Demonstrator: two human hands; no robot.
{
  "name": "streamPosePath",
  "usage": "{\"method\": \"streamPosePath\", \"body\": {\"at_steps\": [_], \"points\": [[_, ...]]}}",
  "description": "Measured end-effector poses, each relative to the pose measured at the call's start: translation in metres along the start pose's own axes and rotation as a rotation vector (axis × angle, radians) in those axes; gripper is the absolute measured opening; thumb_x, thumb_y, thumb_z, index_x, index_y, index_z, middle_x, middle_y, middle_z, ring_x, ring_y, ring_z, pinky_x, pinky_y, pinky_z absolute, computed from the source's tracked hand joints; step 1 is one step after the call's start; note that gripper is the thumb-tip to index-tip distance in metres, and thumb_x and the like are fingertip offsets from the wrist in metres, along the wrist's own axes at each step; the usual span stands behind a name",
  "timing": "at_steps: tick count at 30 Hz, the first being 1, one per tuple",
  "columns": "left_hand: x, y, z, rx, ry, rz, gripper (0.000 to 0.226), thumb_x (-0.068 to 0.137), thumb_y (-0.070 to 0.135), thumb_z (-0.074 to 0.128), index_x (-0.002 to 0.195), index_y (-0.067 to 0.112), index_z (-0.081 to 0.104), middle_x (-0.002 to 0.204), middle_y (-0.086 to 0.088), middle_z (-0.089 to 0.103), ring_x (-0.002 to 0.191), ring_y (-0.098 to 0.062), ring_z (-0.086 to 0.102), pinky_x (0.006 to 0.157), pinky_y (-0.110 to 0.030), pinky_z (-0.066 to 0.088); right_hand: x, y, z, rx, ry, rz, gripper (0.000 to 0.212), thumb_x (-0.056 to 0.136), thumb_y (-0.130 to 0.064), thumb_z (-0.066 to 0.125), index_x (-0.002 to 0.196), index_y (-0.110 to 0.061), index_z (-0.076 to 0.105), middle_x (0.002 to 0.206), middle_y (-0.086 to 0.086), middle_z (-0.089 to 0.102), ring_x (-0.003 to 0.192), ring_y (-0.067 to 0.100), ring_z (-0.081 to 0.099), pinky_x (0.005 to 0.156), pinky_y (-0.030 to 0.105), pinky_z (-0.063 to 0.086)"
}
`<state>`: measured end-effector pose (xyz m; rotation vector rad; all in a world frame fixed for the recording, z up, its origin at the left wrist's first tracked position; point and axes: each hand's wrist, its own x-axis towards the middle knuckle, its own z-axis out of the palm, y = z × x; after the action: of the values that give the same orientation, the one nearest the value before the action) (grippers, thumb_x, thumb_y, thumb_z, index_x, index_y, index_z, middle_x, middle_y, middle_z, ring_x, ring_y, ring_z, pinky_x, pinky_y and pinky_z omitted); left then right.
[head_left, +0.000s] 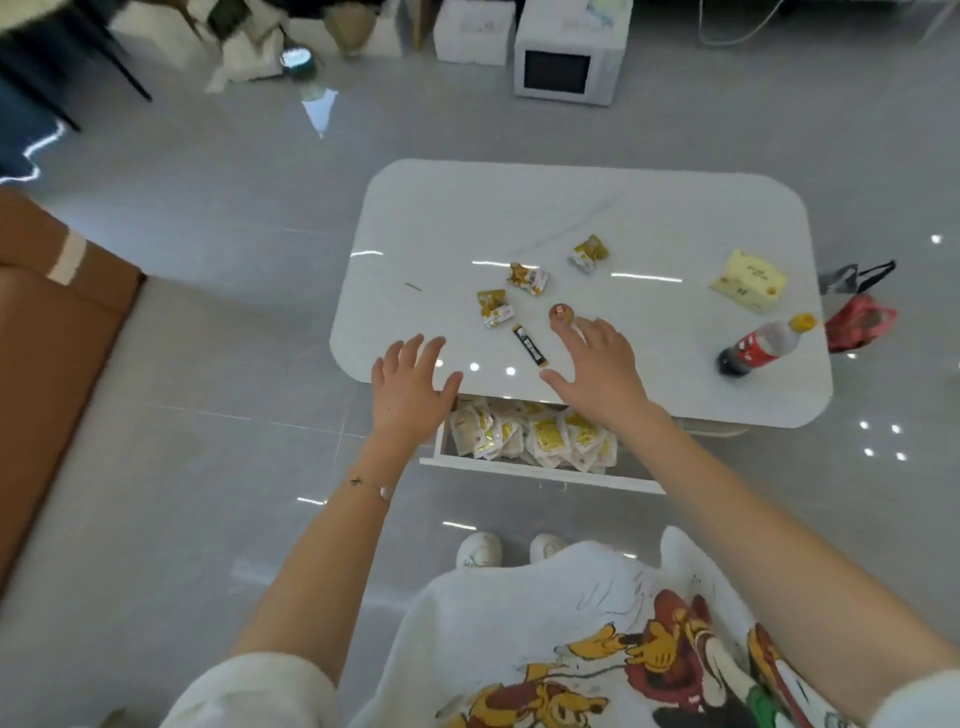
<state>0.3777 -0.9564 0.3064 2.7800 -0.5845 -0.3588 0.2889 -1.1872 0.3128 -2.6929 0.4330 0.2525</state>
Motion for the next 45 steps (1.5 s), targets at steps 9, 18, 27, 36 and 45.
{"method": "streamPosePath", "body": {"at_steps": [9,18,27,36,45], "points": [[-0.090,-0.082,-0.073,0.043,0.156,-0.304,0.084,0.076,0.068,0.012,0.147,0.029,0.033,0.156,-0.008,0.028,0.144,-0.035,0.020,0.115,-0.048,0.012,0.008,-0.133,-0.024,-0.170,-0.047,-0.378,0.070,0.094,-0.049,0.046,0.153,-0.028,0.014,0.159,0.008,0.016,0.147,0.031,0.007,0.118,0.047,0.008],[-0.179,-0.211,-0.109,0.005,0.265,-0.558,0.079,0.080,0.069,0.016,0.148,0.031,0.032,0.159,-0.003,0.020,0.147,-0.031,0.010,0.117,-0.046,0.003,0.006,-0.312,0.031,-0.225,-0.106,-0.671,0.068,0.092,-0.045,0.052,0.150,-0.027,0.022,0.157,0.009,0.021,0.145,0.031,0.014,0.117,0.044,0.011],[-0.285,-0.339,-0.133,-0.060,0.372,-0.781,0.060,0.094,0.055,0.044,0.148,0.031,0.032,0.160,-0.002,0.016,0.148,-0.028,0.004,0.119,-0.047,0.001,-0.015,-0.472,0.108,-0.200,-0.193,-0.790,0.068,0.091,-0.046,0.055,0.149,-0.027,0.026,0.154,0.009,0.027,0.143,0.028,0.019,0.115,0.041,0.016],[-0.356,-0.425,-0.134,-0.146,0.423,-1.023,0.061,0.094,0.056,0.041,0.150,0.035,0.027,0.161,-0.001,0.013,0.148,-0.028,0.004,0.118,-0.047,0.006,-0.025,-0.598,0.166,-0.260,-0.276,-0.964,0.069,0.089,-0.045,0.057,0.149,-0.027,0.027,0.154,0.011,0.027,0.143,0.030,0.019,0.113,0.045,0.020],[-0.392,-0.511,-0.145,-0.173,0.457,-1.292,0.062,0.095,0.057,0.038,0.151,0.036,0.021,0.161,-0.002,0.011,0.148,-0.029,0.004,0.118,-0.047,0.007,-0.019,-0.733,0.234,-0.339,-0.362,-1.234,0.067,0.091,-0.047,0.054,0.149,-0.027,0.027,0.155,0.010,0.026,0.144,0.031,0.017,0.115,0.045,0.020]]}}
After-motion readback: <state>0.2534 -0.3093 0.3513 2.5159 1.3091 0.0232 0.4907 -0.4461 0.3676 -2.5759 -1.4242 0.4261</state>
